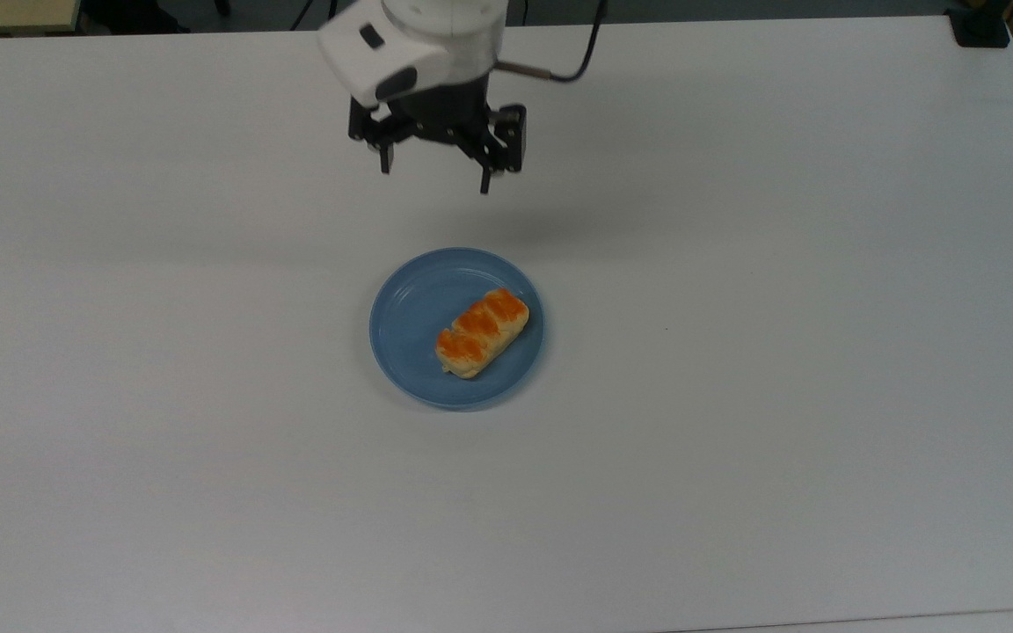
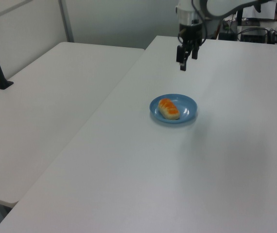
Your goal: Put the bread on a plate
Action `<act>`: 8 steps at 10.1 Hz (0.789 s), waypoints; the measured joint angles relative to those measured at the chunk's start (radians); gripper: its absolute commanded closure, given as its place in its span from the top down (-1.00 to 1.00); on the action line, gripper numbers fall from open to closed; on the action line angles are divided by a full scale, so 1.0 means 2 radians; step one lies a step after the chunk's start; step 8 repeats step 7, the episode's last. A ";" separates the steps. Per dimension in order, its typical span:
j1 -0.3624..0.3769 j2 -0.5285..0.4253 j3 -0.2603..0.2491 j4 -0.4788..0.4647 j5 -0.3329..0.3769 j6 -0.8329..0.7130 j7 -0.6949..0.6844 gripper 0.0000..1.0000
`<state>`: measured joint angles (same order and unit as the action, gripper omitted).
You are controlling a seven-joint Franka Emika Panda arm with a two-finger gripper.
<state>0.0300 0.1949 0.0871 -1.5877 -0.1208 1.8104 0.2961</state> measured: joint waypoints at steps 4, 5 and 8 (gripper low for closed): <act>-0.014 -0.069 -0.025 -0.001 0.049 -0.070 -0.092 1.00; -0.012 -0.074 -0.035 -0.001 0.058 -0.070 -0.099 1.00; -0.002 -0.075 -0.047 -0.001 0.059 -0.072 -0.100 1.00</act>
